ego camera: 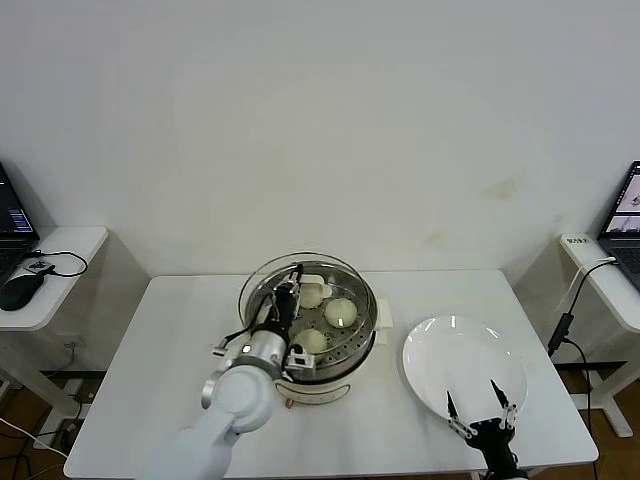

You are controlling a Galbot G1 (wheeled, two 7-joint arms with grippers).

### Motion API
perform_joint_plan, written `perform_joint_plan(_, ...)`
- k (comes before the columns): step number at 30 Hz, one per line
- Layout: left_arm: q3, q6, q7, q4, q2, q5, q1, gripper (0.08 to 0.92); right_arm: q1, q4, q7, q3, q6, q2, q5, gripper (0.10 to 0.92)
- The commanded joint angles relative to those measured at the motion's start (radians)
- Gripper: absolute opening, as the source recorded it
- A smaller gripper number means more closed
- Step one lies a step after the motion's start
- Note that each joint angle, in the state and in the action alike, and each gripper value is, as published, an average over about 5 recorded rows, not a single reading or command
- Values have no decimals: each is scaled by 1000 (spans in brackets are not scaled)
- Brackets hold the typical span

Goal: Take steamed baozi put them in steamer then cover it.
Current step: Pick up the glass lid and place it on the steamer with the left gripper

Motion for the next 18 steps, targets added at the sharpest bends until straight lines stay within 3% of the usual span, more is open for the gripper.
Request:
perform_joint_plan(1, 32, -2, 13, 35, -46, 60, -8, 144, 1, -10, 1, -3, 6, 6, -10, 823)
perform_joint_plan(18, 21, -9, 11, 27, -53, 70, 24, 144, -9, -16, -1, -9, 16, 7, -18, 823)
